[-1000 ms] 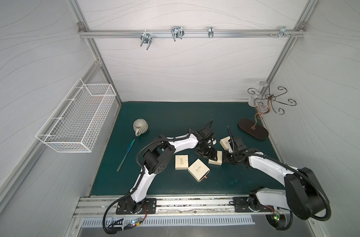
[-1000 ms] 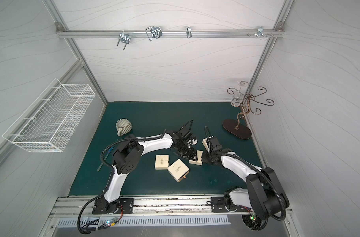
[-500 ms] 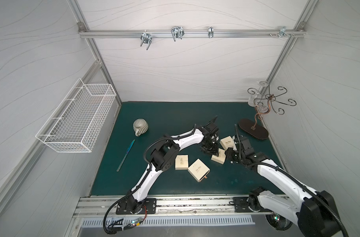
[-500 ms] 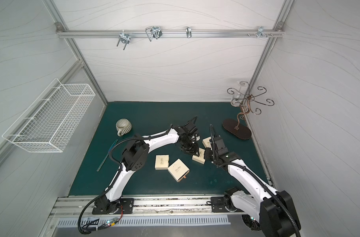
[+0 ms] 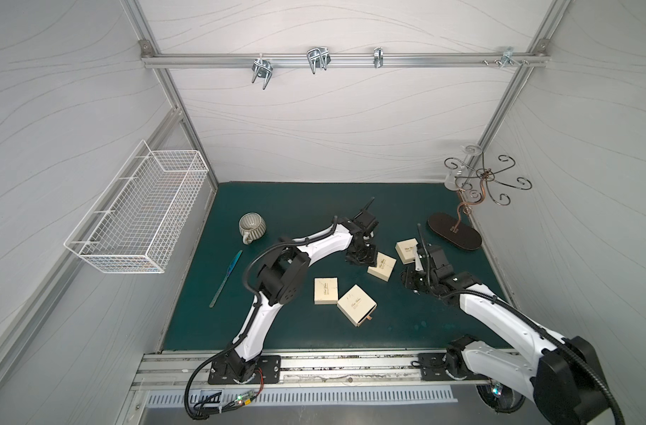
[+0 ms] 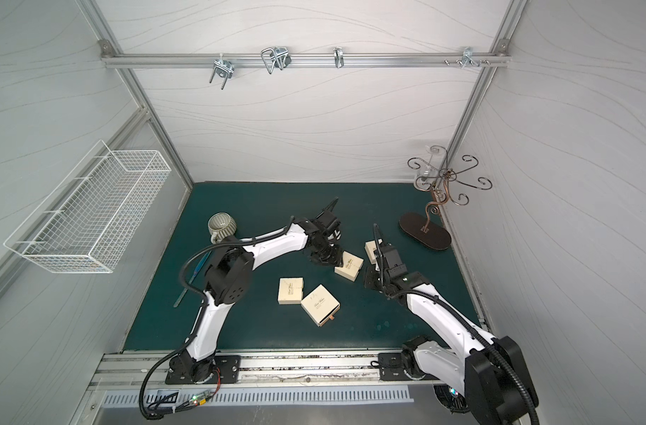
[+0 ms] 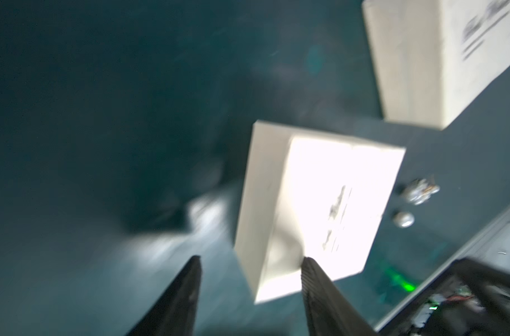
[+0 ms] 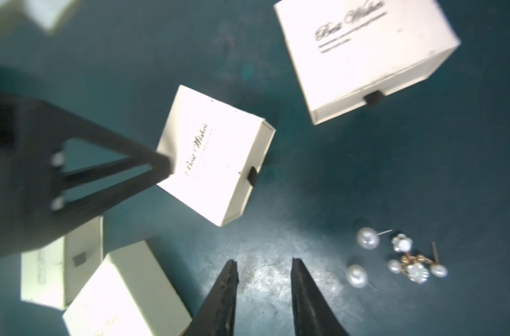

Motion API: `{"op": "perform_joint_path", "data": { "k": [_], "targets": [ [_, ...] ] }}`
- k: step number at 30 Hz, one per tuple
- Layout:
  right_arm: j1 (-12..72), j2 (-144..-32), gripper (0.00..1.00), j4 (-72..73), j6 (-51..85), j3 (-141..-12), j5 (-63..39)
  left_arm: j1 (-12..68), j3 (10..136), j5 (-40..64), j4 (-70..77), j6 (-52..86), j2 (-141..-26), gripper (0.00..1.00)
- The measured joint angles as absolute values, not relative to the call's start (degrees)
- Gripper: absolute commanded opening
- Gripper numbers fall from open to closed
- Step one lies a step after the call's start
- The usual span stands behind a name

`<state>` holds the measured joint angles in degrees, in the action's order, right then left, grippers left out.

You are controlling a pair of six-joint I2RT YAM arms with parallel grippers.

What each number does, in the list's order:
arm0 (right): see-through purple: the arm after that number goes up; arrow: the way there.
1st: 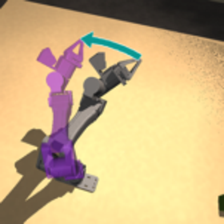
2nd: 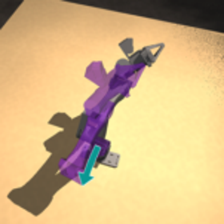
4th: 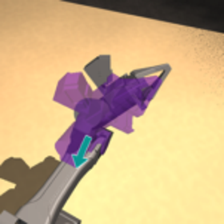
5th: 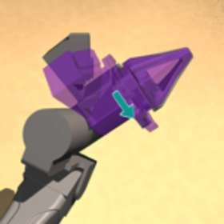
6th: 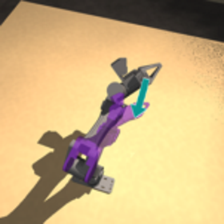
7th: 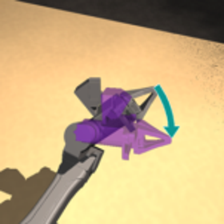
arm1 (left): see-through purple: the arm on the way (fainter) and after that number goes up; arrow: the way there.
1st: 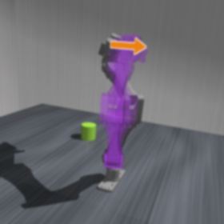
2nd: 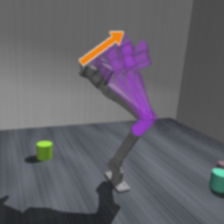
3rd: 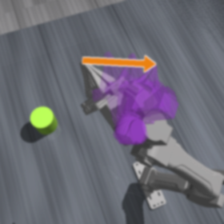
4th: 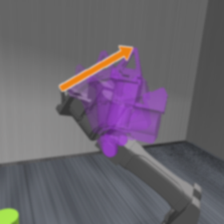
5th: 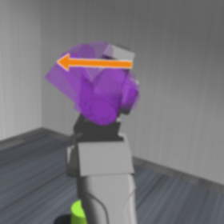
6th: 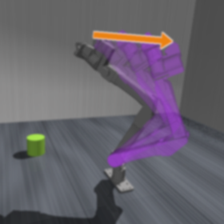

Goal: Take out the earrings from the drawer-style jewelry box
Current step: Move the jewelry box to the center of the board, then pick up the jewelry box from the center of the board.

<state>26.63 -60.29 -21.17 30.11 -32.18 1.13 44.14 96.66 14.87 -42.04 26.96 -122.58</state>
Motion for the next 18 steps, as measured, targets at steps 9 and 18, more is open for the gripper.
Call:
{"op": "perform_joint_path", "data": {
  "k": [9, 18],
  "targets": [
    [26.94, -64.07, 0.34, -20.25, 30.09, -32.18, 0.05, 46.17, 79.7, 10.63, -43.18, 21.8, -105.71, 0.84],
    [26.94, -64.51, 0.34, -19.66, 30.09, -32.18, -1.15, 49.12, 68.58, 0.19, -44.66, 25.39, -96.84, 0.85]
  ]
}}
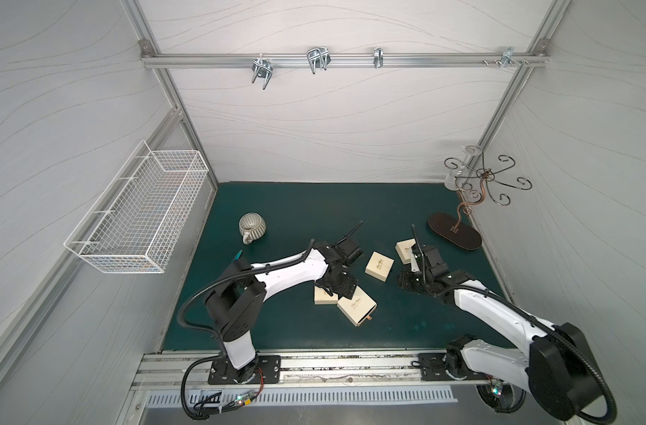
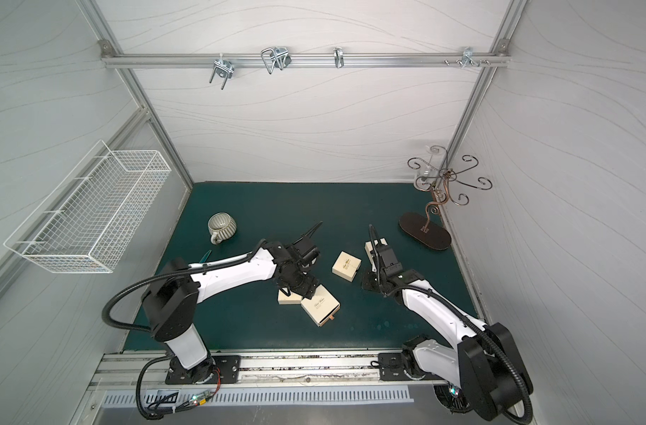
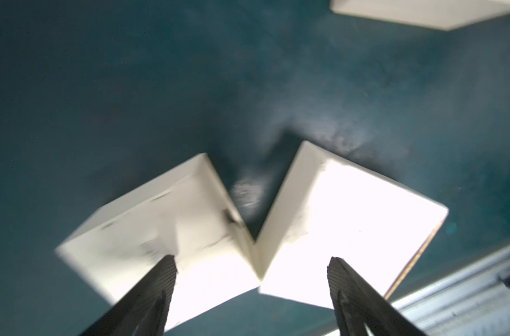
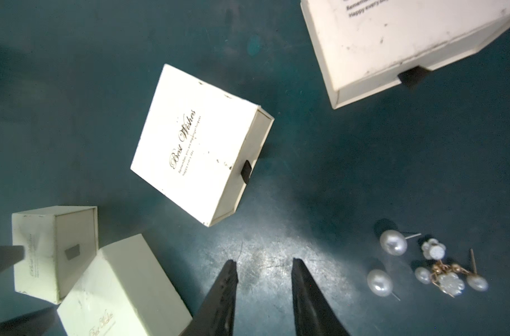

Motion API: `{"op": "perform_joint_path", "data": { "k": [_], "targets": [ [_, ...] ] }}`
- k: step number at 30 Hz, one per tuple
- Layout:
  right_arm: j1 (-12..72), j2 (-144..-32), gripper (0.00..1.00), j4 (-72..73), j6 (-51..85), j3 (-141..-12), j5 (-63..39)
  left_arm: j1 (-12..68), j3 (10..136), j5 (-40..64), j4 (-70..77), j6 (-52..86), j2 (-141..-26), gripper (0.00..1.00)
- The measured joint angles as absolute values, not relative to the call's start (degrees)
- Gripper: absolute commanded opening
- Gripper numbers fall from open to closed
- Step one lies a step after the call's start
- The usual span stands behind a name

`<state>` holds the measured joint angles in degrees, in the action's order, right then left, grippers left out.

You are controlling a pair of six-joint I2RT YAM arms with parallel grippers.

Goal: Take out the earrings from the drawer-style jewelry box
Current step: Pick up the jewelry box from the center of the board.

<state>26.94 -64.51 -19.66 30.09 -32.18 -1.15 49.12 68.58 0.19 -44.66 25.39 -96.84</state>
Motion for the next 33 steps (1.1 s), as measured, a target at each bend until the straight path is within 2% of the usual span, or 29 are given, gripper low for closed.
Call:
{"op": "perform_joint_path", "data": {
  "k": [4, 8, 18, 25, 28, 30, 33],
  "targets": [
    [27.05, -65.28, 0.35, -19.31, 30.11, -32.18, -1.76, 48.8, 66.63, -3.68, -44.88, 28.21, -91.74, 0.89],
    [27.16, -66.35, 0.35, -18.83, 30.11, -32.18, -2.46, 48.75, 66.63, -4.62, -45.71, 29.63, -93.67, 0.98],
    [27.38, -66.63, 0.35, -18.52, 30.11, -32.18, -2.74, 48.14, 66.63, -4.82, -46.96, 32.23, -97.95, 0.99],
    [27.38, -66.63, 0.35, -18.48, 30.11, -32.18, -2.87, 46.0, 66.63, -2.46, -47.09, 33.26, -101.8, 0.9],
    [27.38, -66.63, 0.35, -18.5, 30.11, -32.18, -2.87, 44.84, 66.63, -1.54, -47.22, 33.23, -102.89, 0.76],
    [27.38, -66.63, 0.35, -18.48, 30.11, -32.18, -2.85, 44.53, 66.74, -1.23, -47.53, 33.21, -102.91, 0.71],
    [27.38, -66.59, 0.35, -18.52, 30.11, -32.18, -2.59, 44.6, 68.01, -2.02, -48.73, 32.23, -103.07, 0.7]
  ]
}}
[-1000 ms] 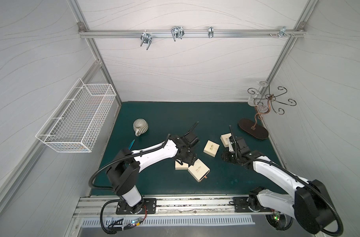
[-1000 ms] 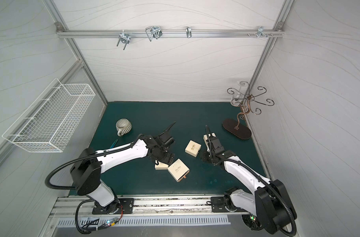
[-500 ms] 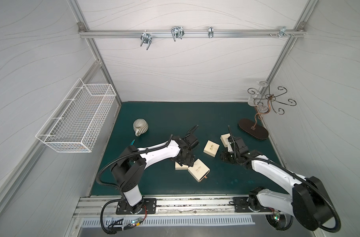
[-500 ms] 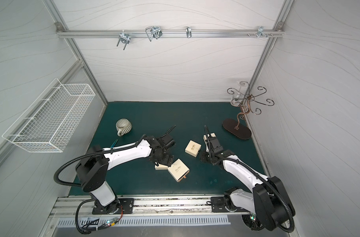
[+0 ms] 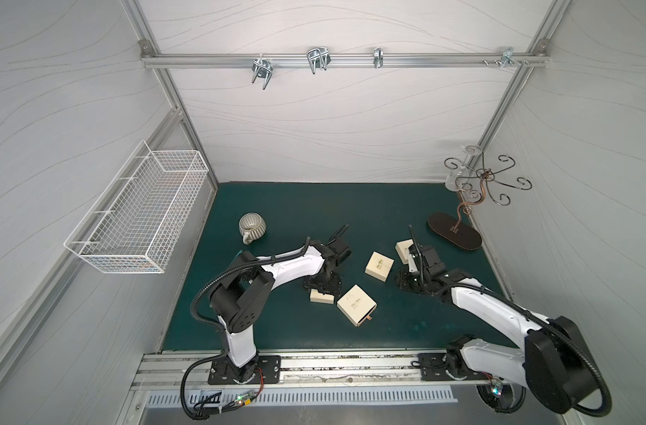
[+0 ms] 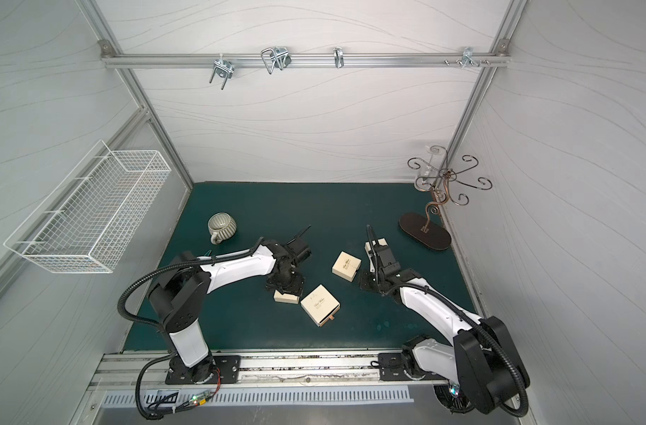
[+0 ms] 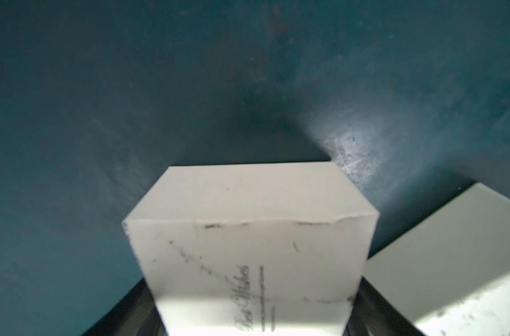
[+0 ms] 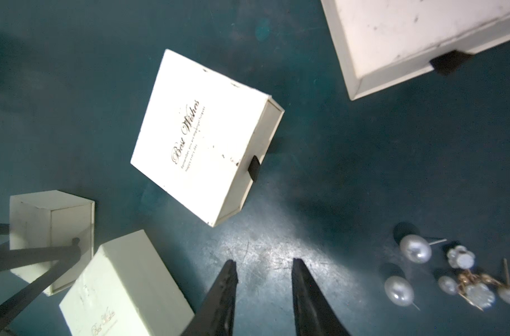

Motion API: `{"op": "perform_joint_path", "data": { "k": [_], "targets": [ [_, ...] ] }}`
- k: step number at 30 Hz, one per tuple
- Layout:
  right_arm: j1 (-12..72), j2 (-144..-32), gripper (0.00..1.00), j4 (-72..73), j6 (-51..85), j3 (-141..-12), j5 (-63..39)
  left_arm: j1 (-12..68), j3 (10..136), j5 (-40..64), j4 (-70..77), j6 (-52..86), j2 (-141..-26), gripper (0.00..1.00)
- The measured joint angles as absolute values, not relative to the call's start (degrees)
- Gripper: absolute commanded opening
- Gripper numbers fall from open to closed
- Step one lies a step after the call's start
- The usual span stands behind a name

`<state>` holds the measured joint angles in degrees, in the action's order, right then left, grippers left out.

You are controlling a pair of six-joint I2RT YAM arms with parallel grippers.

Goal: Take out the earrings from the drawer-style jewelry box
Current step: Pick up the jewelry box from the center of the board, then move the jewelry box to the center of the board.

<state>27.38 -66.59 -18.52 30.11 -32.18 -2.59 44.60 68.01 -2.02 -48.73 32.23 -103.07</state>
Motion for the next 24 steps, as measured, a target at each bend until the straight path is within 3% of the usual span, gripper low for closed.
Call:
{"op": "perform_joint_path", "data": {
  "k": [7, 13, 24],
  "targets": [
    [27.0, -64.58, 0.37, -20.8, 31.24, -32.18, 3.49, 49.8, 80.95, -3.81, -54.02, 25.19, -103.07, 0.7],
    [21.87, -60.07, 0.4, -24.49, 35.05, -31.0, 10.02, 52.31, 87.29, 9.74, -53.82, 20.82, -103.81, 0.69],
    [20.01, -59.05, 0.41, -28.18, 37.93, -30.57, 14.52, 58.17, 108.6, 26.33, -59.55, 13.76, -125.45, 0.71]
  ]
}}
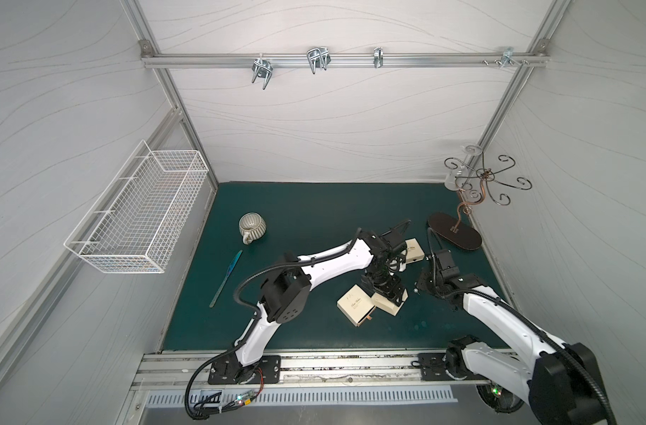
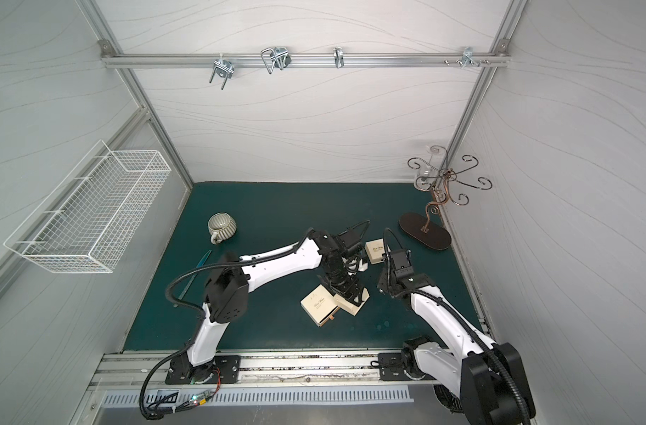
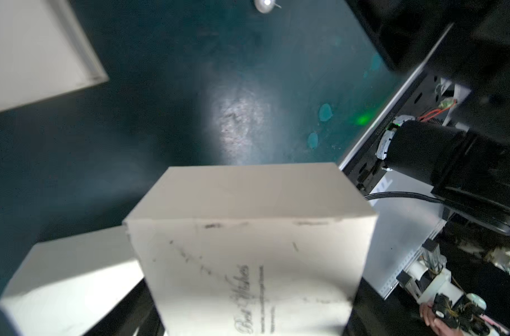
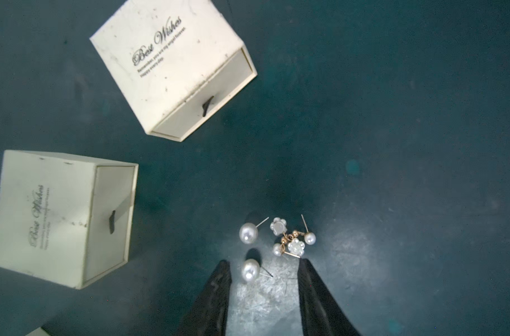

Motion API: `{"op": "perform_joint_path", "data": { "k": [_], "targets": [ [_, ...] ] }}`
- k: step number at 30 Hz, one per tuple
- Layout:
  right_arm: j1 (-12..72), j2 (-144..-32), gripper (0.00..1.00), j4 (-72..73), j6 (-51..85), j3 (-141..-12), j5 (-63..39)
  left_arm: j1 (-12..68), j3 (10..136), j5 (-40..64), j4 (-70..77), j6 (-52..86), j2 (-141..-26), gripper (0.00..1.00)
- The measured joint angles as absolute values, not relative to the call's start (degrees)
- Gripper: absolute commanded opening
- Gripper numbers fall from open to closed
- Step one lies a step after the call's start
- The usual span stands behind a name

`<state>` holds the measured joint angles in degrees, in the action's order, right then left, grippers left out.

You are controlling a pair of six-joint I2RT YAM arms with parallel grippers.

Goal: Take out the earrings from the drawer-style jewelry box
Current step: Move the jewelry box to the center of the board, then place the jewelry box at the center of the board.

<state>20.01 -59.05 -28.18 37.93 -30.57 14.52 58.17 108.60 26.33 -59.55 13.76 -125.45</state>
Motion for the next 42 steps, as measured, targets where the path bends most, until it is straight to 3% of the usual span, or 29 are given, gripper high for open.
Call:
{"op": "perform_joint_path", "data": {
  "k": [5, 16, 23, 27, 32, 42],
  "targets": [
    [19.88, -58.96, 0.41, -28.49, 38.02, -30.55, 14.52, 58.63, 111.11, 24.38, -62.72, 13.85, -129.29, 0.7],
    [20.12, -58.87, 0.42, -26.2, 36.86, -29.56, 9.89, 53.76, 114.91, 10.09, -64.47, 21.3, -133.43, 0.72],
    [21.06, -61.34, 0.44, -22.41, 34.59, -29.39, 3.09, 51.53, 115.11, 10.59, -62.89, 23.68, -133.95, 0.99],
    [21.47, -64.38, 0.44, -20.84, 33.8, -29.39, -1.13, 51.66, 112.29, 13.32, -59.44, 23.53, -133.19, 0.99],
    [21.69, -65.21, 0.42, -17.69, 33.19, -29.28, -5.98, 51.64, 107.31, 16.29, -55.96, 23.18, -130.98, 0.91],
    [21.69, -67.92, 0.39, -13.26, 33.21, -28.71, -12.16, 50.41, 98.5, 23.0, -47.81, 23.73, -125.86, 0.91]
  ]
}}
